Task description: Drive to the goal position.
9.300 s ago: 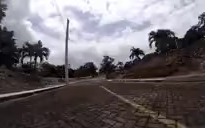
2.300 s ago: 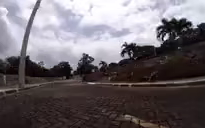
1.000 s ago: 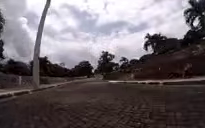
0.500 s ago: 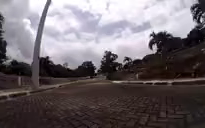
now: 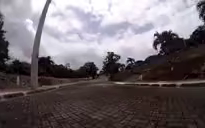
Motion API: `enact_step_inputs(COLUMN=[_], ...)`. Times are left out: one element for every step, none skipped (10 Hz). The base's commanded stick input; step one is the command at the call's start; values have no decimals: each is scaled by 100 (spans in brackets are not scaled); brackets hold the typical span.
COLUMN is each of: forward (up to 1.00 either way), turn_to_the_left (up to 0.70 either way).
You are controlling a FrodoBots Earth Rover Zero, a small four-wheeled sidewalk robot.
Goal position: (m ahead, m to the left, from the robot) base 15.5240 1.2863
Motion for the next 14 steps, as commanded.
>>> enact_step_inputs(forward=[85,85,85,85,85,85,85,85,85,85,85,85,85,85], turn_to_the_left=[0,0,0,0,0,0,0,0,0,0,0,0,0,0])
